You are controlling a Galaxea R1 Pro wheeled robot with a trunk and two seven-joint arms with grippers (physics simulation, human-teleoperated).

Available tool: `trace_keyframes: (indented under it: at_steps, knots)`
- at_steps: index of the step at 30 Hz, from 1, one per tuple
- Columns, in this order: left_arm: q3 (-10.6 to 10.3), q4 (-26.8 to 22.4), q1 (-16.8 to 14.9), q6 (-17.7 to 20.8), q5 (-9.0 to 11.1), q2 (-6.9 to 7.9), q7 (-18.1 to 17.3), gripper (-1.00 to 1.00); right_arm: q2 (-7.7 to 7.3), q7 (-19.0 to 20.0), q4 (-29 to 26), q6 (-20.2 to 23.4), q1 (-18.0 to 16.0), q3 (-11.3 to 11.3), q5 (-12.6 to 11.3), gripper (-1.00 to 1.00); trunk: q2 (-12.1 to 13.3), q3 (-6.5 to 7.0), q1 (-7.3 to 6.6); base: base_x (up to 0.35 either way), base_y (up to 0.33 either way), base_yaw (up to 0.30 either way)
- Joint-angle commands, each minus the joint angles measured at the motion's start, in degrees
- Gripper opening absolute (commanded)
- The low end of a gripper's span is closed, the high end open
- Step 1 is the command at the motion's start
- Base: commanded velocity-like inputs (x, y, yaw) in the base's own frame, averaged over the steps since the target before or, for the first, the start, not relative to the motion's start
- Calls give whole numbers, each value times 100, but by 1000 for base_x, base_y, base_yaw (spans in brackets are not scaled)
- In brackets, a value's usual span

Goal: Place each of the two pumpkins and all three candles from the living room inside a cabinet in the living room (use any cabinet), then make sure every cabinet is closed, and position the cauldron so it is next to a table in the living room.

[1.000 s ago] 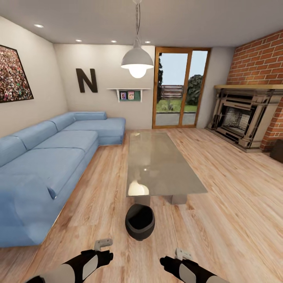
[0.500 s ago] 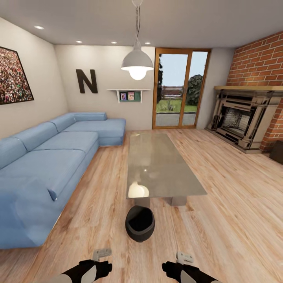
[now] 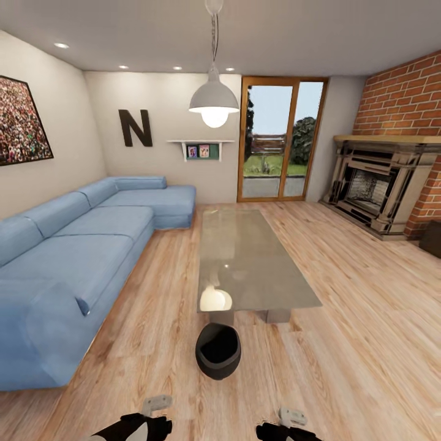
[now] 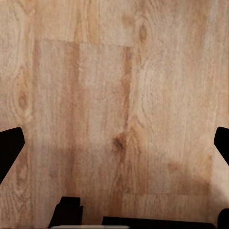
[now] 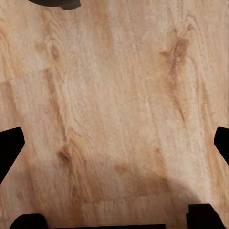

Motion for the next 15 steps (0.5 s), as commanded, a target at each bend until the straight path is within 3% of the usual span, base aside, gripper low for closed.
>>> trace_keyframes:
  at_steps: [1,9,15]
  knots:
    - [-48,36,28,22,52,5,35,100,-1,-21,60,-6,7,39,-36,100,38,13,-23,0,0,0]
    - [-61,141,491,5,3,46,27,100,-1,-21,442,-543,37,29,-49,100,359,157,-199,0,0,0]
    - [-75,147,1126,-133,-490,100,11,100,-9,-21,496,-755,527,24,-43,100,600,264,-330,0,0,0]
